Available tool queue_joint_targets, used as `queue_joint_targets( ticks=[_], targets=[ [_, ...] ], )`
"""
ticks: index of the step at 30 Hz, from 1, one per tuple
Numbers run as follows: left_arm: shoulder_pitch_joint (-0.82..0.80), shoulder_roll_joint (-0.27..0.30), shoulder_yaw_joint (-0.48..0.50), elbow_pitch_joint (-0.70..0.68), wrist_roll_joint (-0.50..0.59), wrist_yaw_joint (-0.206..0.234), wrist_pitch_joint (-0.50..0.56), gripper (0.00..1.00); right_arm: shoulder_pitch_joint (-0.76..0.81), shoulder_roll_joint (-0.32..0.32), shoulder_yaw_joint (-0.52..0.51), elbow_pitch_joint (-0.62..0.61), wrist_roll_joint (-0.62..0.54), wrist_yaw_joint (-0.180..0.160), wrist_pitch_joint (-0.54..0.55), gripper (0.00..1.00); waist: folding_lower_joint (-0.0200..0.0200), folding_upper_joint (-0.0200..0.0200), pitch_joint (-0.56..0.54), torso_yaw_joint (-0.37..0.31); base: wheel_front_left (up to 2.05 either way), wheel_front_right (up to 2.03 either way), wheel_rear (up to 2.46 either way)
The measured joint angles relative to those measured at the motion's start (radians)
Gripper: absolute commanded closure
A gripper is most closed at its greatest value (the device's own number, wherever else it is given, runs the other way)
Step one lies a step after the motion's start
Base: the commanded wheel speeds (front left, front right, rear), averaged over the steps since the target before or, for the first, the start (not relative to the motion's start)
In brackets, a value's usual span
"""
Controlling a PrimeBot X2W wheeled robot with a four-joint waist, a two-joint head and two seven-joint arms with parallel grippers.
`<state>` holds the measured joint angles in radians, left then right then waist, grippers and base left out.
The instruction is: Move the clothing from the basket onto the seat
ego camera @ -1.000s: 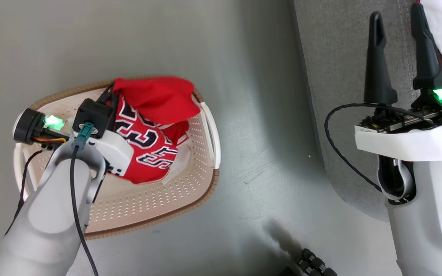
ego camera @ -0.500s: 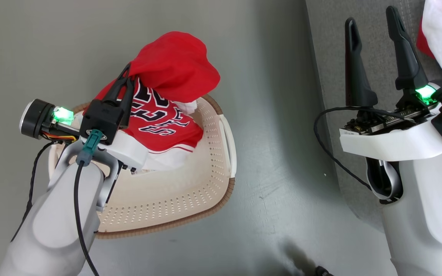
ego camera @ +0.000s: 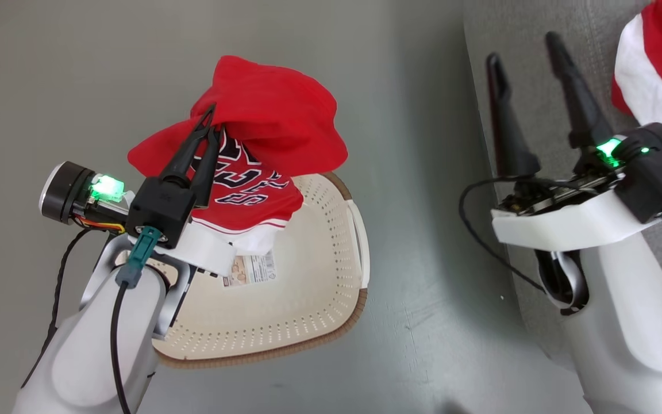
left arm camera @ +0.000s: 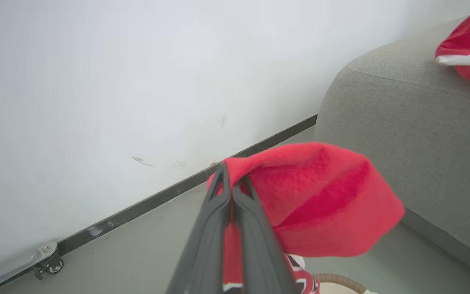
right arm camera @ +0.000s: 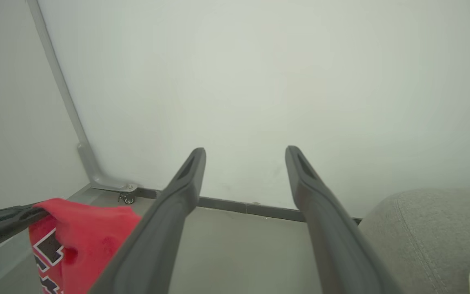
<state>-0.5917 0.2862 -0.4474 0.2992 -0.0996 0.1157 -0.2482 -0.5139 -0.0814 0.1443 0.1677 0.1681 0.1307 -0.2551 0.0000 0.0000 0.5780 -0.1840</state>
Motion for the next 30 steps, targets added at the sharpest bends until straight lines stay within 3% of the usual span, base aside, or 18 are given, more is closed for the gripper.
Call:
queue_joint_targets(
  ticks=[20, 30],
  targets=[
    [0.056, 0.080, 0.015, -0.130, 0.014, -0.003, 0.000, 1.00, 0.028, -0.148, 0.323, 0.027, 0.112, 0.000, 0.017, 0.00, 0.0000, 0.0000, -0.200, 0.043, 0.00, 0.00, 0.00],
    [0.061, 0.116, 0.008, -0.180, 0.018, -0.029, 0.000, 1.00, 0.029, -0.226, 0.463, 0.011, 0.185, 0.000, 0.069, 0.00, -0.0001, 0.0000, -0.292, 0.050, 0.00, 0.00, 0.00]
  ],
)
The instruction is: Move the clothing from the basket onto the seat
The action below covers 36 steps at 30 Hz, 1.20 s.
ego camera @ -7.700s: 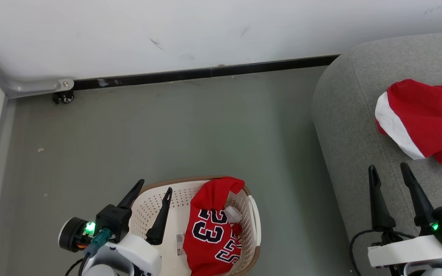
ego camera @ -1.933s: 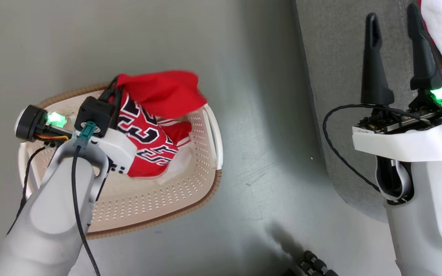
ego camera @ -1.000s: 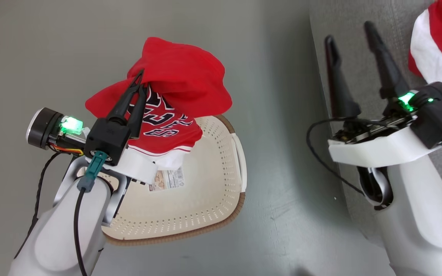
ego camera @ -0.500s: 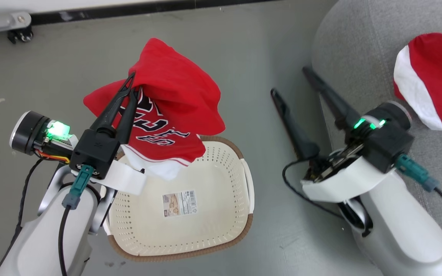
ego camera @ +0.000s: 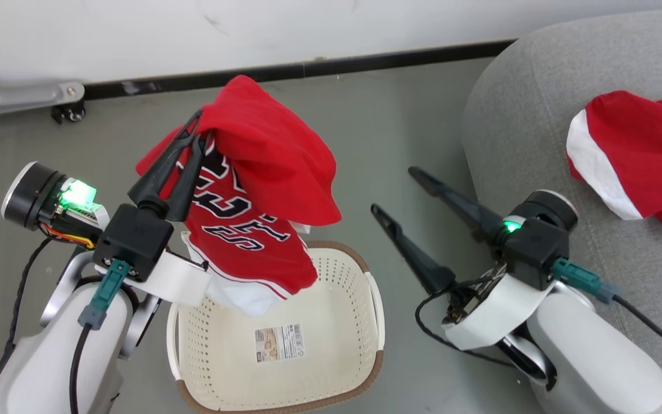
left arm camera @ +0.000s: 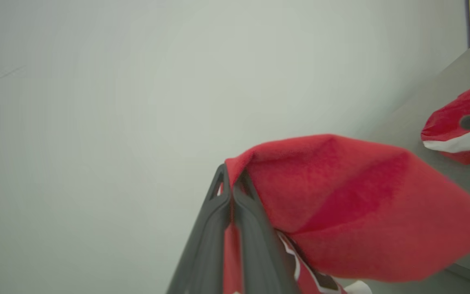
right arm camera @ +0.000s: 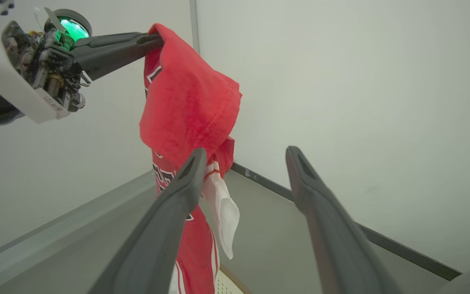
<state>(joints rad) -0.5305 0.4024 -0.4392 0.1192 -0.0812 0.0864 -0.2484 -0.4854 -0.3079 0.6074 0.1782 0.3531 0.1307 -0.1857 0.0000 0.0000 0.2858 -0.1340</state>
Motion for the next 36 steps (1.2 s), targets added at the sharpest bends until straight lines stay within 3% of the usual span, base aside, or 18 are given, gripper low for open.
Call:
queue_joint_targets(
  ticks=[20, 36],
  targets=[
    [0.013, 0.029, -0.058, -0.116, 0.005, -0.086, 0.003, 1.00, 0.029, -0.107, 0.237, -0.015, 0.128, 0.000, 0.107, 0.00, 0.0000, 0.0000, -0.161, 0.022, 0.00, 0.00, 0.00],
    [0.012, 0.013, -0.093, -0.168, -0.003, -0.123, 0.061, 1.00, -0.029, -0.101, 0.390, -0.004, 0.212, 0.000, 0.143, 0.00, 0.0000, 0.0000, -0.225, 0.049, 0.00, 0.00, 0.00]
  ],
)
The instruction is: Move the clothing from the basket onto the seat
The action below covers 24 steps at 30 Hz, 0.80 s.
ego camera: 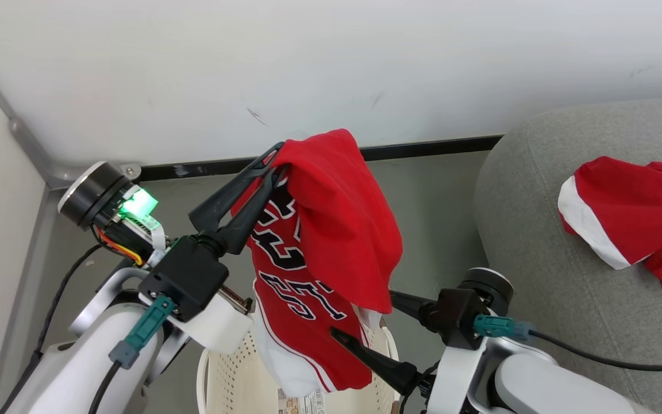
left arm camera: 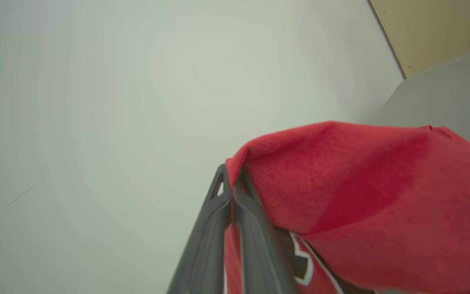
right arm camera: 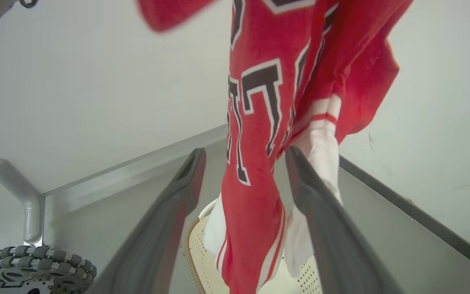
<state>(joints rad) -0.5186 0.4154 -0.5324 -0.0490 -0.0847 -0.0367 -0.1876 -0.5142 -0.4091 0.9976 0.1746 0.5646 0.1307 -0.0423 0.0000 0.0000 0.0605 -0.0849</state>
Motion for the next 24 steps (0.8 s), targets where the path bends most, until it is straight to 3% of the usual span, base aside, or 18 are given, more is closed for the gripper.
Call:
queue_joint_targets(
  ticks=[17, 24],
  targets=[
    [-0.019, -0.013, -0.030, -0.078, -0.001, -0.021, 0.052, 1.00, -0.066, 0.038, 0.089, 0.090, 0.000, 0.000, 0.020, 0.00, 0.0000, 0.0000, -0.014, 0.029, 0.00, 0.00, 0.00],
    [-0.021, -0.015, -0.039, -0.100, -0.003, -0.025, 0.069, 1.00, -0.103, 0.086, 0.116, 0.121, 0.018, 0.000, 0.014, 0.00, 0.0000, 0.0000, -0.011, 0.037, 0.00, 0.00, 0.00]
  ],
)
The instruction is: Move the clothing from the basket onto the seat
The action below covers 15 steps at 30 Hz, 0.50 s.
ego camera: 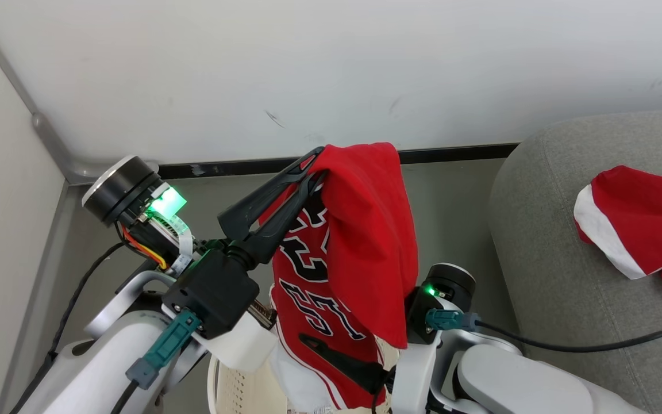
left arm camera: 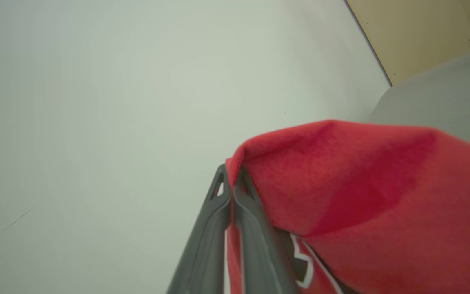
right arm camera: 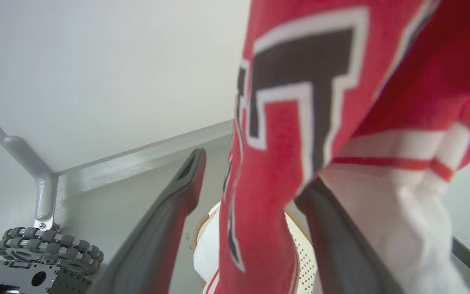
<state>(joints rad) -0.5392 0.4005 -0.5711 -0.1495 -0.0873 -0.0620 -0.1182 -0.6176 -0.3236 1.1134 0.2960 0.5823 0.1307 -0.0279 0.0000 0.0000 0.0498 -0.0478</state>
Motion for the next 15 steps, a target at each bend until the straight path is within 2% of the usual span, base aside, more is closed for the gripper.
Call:
queue_joint_targets(
  ticks=[2, 3, 4, 5, 7, 10, 15],
  targets=[
    [-0.001, -0.001, -0.004, -0.008, 0.000, 0.000, 0.005, 1.00, -0.005, 0.013, 0.007, 0.004, 0.001, 0.000, -0.008, 0.00, 0.0000, 0.0000, 0.001, 0.002, 0.00, 0.00, 0.00],
    [-0.001, -0.002, -0.006, -0.012, 0.000, -0.001, 0.009, 1.00, -0.006, 0.016, 0.016, 0.009, 0.001, 0.000, -0.008, 0.15, 0.0000, 0.0000, 0.002, 0.003, 0.00, 0.00, 0.00],
    [-0.001, -0.002, -0.008, -0.016, 0.000, -0.001, 0.014, 1.00, -0.008, 0.019, 0.024, 0.016, 0.001, 0.000, -0.009, 0.42, 0.0000, 0.0000, 0.002, 0.004, 0.00, 0.00, 0.00],
    [-0.002, -0.003, -0.010, -0.018, 0.000, -0.001, 0.014, 1.00, -0.013, 0.021, 0.030, 0.025, 0.001, 0.000, -0.012, 0.56, 0.0000, 0.0000, 0.003, 0.005, 0.00, 0.00, 0.00],
    [-0.004, -0.004, -0.010, -0.021, 0.000, -0.001, 0.021, 1.00, -0.028, 0.023, 0.034, 0.034, 0.001, 0.000, -0.021, 0.71, 0.0001, 0.0000, 0.004, 0.007, 0.00, 0.00, 0.00],
    [-0.005, -0.003, -0.006, -0.021, -0.011, -0.001, 0.027, 1.00, -0.045, 0.027, 0.039, 0.042, 0.001, 0.000, -0.034, 1.00, 0.0000, 0.0000, 0.007, 0.008, 0.00, 0.00, 0.00],
    [-0.004, 0.002, 0.005, -0.015, -0.020, -0.001, 0.031, 1.00, -0.056, 0.028, 0.058, 0.059, 0.001, 0.000, -0.051, 1.00, 0.0000, 0.0000, 0.009, 0.005, 0.00, 0.00, 0.00]
  ],
)
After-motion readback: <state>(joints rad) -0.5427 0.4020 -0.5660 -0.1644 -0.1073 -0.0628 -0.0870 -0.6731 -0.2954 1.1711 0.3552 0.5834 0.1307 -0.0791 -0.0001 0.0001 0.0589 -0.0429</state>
